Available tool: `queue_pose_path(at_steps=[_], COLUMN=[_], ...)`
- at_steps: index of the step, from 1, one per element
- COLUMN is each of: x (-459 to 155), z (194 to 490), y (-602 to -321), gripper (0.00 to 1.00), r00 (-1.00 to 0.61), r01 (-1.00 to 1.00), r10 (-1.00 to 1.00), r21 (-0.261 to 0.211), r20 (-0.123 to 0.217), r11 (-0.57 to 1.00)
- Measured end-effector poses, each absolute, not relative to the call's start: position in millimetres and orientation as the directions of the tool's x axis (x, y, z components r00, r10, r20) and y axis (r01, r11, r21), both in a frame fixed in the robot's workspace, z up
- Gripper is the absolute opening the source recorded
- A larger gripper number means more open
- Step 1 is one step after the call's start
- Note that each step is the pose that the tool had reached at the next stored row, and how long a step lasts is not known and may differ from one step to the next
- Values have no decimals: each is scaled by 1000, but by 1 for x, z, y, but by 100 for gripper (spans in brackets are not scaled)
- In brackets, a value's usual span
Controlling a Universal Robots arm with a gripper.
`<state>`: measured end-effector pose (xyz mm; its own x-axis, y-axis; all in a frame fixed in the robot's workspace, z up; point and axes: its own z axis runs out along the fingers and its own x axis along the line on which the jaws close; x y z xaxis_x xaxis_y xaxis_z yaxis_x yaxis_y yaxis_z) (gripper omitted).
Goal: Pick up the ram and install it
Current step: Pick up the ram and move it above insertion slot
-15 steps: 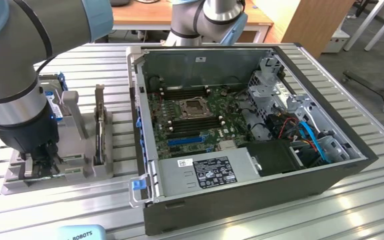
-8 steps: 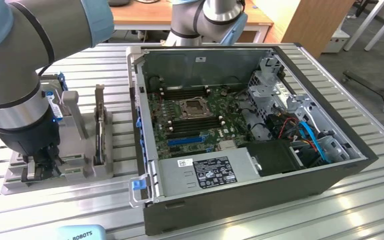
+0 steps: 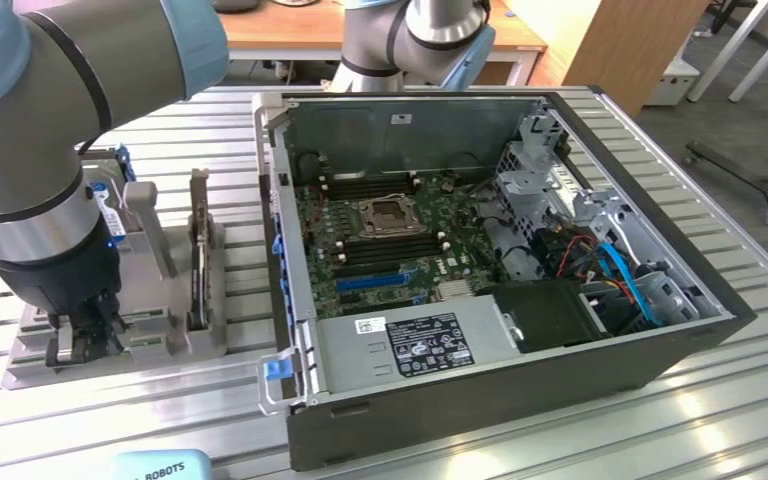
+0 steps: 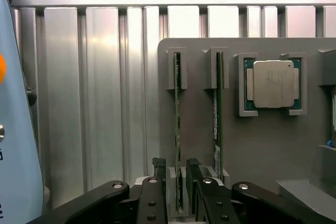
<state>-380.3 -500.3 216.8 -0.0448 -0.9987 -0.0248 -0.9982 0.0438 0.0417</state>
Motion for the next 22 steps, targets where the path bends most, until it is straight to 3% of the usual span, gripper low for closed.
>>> queue_pose_path(at_steps=[7, 22], x=[-381, -384], z=[216, 211], y=[-500, -497], gripper=[29, 29], r00=[35, 35], r01=[-998, -998], r10=[-999, -999], r21=[42, 42], r20=[-25, -25], r11=[-36, -36])
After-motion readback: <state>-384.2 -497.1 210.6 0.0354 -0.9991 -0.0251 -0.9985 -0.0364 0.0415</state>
